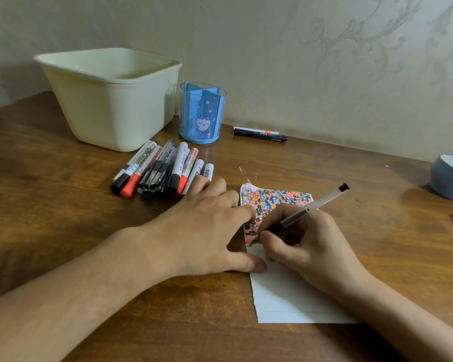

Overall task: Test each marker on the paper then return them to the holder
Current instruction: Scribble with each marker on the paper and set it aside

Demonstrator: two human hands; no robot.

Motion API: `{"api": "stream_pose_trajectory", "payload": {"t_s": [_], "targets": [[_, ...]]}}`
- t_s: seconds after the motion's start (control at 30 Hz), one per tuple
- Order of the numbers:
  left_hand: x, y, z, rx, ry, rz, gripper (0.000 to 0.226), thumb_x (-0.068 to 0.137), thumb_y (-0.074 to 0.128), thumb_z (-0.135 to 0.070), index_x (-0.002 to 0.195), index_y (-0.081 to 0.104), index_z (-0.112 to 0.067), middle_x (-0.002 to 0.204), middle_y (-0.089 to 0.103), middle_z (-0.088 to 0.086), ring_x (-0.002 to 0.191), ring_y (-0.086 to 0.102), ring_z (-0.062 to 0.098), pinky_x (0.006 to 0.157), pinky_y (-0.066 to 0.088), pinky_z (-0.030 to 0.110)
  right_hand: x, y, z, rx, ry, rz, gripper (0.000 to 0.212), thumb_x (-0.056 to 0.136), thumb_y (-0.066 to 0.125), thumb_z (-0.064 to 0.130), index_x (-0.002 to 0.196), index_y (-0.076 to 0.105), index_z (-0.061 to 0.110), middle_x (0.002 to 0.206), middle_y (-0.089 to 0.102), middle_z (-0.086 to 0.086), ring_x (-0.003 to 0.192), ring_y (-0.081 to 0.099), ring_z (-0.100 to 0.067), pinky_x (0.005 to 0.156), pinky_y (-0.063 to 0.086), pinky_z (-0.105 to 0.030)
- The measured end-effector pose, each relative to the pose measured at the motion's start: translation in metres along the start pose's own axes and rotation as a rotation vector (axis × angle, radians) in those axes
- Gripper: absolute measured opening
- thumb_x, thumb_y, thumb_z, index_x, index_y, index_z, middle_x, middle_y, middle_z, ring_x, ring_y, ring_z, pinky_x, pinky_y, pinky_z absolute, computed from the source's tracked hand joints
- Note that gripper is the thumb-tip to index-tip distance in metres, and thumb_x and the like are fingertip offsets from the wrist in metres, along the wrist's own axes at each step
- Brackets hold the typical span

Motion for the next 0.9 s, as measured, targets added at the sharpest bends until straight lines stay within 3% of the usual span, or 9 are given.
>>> {"api": "stream_pose_trajectory", "payload": {"t_s": [0.5, 0.6, 0.9], "targets": [[-0.0005, 0.0005, 0.0000, -0.008, 0.002, 0.001, 0.081, 0.075, 0.034, -0.090, 0.136, 0.043, -0.038, 0.114, 0.046, -0.011, 0.106, 0.027, 0.012, 0.100, 0.020, 0.037, 0.0002, -0.0023, -0.0010, -0.012, 0.009, -0.029, 0.017, 0.080, 0.072, 0.008, 0.074, 0.069, 0.024, 0.062, 0.068, 0.006, 0.054, 0.062, -0.007, 0.052, 0.048, -0.022], [0.0001, 0.0006, 0.0002, -0.007, 0.006, -0.010, 0.080, 0.075, 0.034, -0.090, 0.135, 0.043, -0.038, 0.110, 0.046, -0.012, 0.106, 0.029, 0.012, 0.099, 0.020, 0.036, -0.0006, 0.0016, 0.0012, 0.010, -0.003, 0.018, 0.016, 0.082, 0.072, 0.005, 0.076, 0.071, 0.020, 0.060, 0.064, 0.012, 0.053, 0.056, -0.003, 0.053, 0.041, -0.013], [-0.0002, -0.0003, 0.0002, -0.010, -0.002, -0.005, 0.079, 0.075, 0.035, -0.090, 0.134, 0.044, -0.038, 0.109, 0.045, -0.012, 0.103, 0.027, 0.012, 0.096, 0.018, 0.033, -0.0004, 0.0008, 0.0012, 0.000, -0.007, 0.005, 0.018, 0.081, 0.072, 0.007, 0.074, 0.070, 0.023, 0.061, 0.065, 0.011, 0.054, 0.058, -0.004, 0.053, 0.042, -0.014]]}}
Point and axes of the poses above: each hand's wrist, its own x-axis towards the middle knuckle, its own y-axis out of the palm, z = x × y, the point moved 7 cm from there along x, towards the middle knuckle
